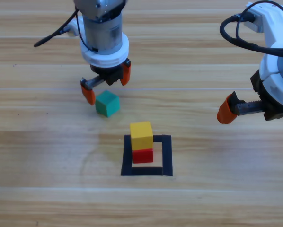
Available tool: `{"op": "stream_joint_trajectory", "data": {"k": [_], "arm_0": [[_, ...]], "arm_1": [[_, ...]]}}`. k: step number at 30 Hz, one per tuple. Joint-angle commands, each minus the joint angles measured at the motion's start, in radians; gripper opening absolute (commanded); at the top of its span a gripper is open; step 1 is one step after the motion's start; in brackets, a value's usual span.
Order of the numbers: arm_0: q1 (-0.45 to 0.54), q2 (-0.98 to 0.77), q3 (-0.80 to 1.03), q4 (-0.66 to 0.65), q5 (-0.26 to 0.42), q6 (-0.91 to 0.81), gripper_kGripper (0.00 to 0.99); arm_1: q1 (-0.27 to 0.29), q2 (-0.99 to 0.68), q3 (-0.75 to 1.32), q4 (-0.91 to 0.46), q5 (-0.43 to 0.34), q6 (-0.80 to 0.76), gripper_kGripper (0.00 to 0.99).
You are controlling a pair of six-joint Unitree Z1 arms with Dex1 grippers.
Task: Stack the blocks in the rectangular block: red at the bottom, yellow in the middle, green on top
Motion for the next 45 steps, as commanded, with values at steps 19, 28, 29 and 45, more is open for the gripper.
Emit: {"op": "stream_joint_trajectory", "data": {"k": [19, 28, 29, 45], "arm_0": [[0.056, 0.118, -0.015, 0.000, -0.071, -0.040, 0.959], [0.070, 0.123, -0.014, 0.000, -0.079, -0.041, 0.946], [0.070, 0.123, -0.012, 0.000, -0.079, -0.041, 0.943], [0.065, 0.154, -0.023, -0.007, -0.080, -0.058, 0.905]], "arm_1": [[-0.027, -0.057, 0.138, -0.203, 0.136, -0.069, 0.980], [-0.027, -0.057, 0.145, -0.208, 0.139, -0.083, 0.980], [-0.027, -0.059, 0.145, -0.208, 0.139, -0.083, 0.980], [-0.027, -0.062, 0.152, -0.208, 0.138, -0.083, 0.980]]}}
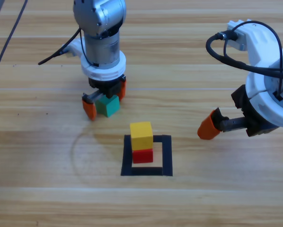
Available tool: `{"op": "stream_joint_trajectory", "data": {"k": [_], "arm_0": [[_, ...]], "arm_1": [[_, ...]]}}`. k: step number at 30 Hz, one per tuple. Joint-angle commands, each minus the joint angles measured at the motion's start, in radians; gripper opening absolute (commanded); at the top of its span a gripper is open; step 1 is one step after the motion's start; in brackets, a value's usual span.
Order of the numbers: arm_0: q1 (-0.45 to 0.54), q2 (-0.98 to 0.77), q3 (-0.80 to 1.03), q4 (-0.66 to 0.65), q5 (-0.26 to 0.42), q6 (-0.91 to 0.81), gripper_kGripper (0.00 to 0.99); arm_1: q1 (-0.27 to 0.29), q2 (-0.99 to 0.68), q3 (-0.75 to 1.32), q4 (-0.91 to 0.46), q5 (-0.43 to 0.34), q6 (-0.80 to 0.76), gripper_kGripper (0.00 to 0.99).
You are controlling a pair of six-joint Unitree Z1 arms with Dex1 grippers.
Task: Stack the blocks in the rectangular block: red at the bottom, yellow in the middle, green on top
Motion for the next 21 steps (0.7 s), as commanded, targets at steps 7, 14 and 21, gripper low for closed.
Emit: {"op": "stream_joint_trajectory", "data": {"k": [7, 14, 21], "arm_0": [[0.016, 0.029, 0.000, -0.005, -0.005, 0.034, 0.607], [0.019, -0.019, -0.004, 0.014, -0.004, 0.178, 0.104], [0.024, -0.025, -0.095, 0.014, -0.122, 0.568, 0.018]], "arm_1": [[-0.027, -0.061, 0.036, -0.014, 0.003, -0.007, 0.980], [-0.027, -0.067, 0.039, -0.014, 0.001, -0.007, 0.980], [-0.027, -0.074, 0.040, -0.014, 0.001, -0.005, 0.980]]}}
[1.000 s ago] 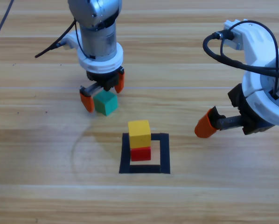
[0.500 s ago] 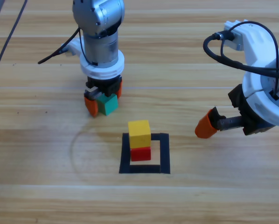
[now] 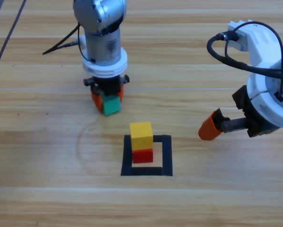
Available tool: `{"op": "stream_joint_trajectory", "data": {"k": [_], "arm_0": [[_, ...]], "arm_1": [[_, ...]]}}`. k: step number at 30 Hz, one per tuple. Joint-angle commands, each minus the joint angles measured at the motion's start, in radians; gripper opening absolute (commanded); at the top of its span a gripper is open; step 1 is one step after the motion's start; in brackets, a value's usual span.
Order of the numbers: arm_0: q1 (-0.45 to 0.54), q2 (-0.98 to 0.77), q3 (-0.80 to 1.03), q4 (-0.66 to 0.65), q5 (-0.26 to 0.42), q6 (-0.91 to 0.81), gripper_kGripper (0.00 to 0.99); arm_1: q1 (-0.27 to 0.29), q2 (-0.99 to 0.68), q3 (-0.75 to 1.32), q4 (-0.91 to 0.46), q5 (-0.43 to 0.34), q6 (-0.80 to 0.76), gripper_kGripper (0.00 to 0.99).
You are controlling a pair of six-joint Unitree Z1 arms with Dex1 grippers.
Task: Stack the blocks in the rectangular block: red at the bottom, yellow in the middle, green on top
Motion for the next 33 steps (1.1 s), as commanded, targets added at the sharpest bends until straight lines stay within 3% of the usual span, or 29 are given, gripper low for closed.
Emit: {"op": "stream_joint_trajectory", "data": {"k": [1, 6, 15, 25, 33], "arm_0": [[0.021, -0.033, -0.061, 0.006, -0.098, 0.252, 0.018], [0.021, -0.069, -0.109, 0.042, -0.128, 0.530, 0.000], [0.031, -0.170, -0.107, 0.106, -0.117, 0.735, 0.000], [-0.066, -0.263, 0.014, 0.118, -0.103, 0.815, 0.000], [-0.150, -0.286, 0.078, 0.120, -0.088, 0.720, 0.000]], "arm_1": [[-0.027, -0.070, 0.035, -0.014, 0.001, -0.004, 0.980], [-0.027, -0.075, 0.037, -0.014, 0.001, -0.004, 0.980], [-0.027, -0.075, 0.042, -0.014, 0.001, -0.005, 0.980], [-0.027, -0.085, 0.046, -0.014, 0.006, -0.004, 0.980], [-0.027, -0.088, 0.049, -0.014, 0.003, -0.004, 0.980]]}}
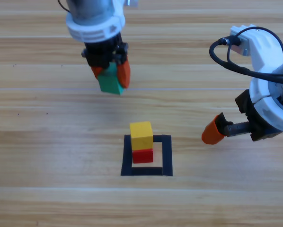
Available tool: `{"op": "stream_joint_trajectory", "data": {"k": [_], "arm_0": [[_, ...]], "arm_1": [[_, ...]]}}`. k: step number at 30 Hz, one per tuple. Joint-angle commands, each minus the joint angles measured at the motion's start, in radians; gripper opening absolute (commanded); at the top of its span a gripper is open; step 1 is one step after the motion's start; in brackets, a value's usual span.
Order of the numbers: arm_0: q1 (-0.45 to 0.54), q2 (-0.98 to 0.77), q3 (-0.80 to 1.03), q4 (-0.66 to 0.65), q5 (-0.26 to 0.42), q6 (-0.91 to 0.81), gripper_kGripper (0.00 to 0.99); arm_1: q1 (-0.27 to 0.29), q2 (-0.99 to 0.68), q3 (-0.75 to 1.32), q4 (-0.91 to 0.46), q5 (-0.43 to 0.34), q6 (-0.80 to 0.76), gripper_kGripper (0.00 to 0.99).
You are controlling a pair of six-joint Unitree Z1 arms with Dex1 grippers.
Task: Stack the blocks in the rectangular block: red at the bottom, yellow in the middle, green on top
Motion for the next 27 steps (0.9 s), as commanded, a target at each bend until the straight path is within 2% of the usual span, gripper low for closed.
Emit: {"op": "stream_joint_trajectory", "data": {"k": [1, 18, 27], "arm_0": [[-0.087, -0.019, 0.041, 0.006, 0.021, -0.082, 0.000], [-0.194, -0.049, 0.070, 0.005, 0.089, -0.491, 0.000], [-0.219, -0.004, 0.061, 0.005, 0.104, -0.559, 0.000]], "arm_1": [[-0.027, -0.085, 0.030, -0.014, 0.005, -0.004, 0.980], [-0.027, -0.085, 0.032, -0.014, 0.009, -0.005, 0.980], [-0.027, -0.083, 0.033, -0.014, 0.009, -0.005, 0.980]]}}
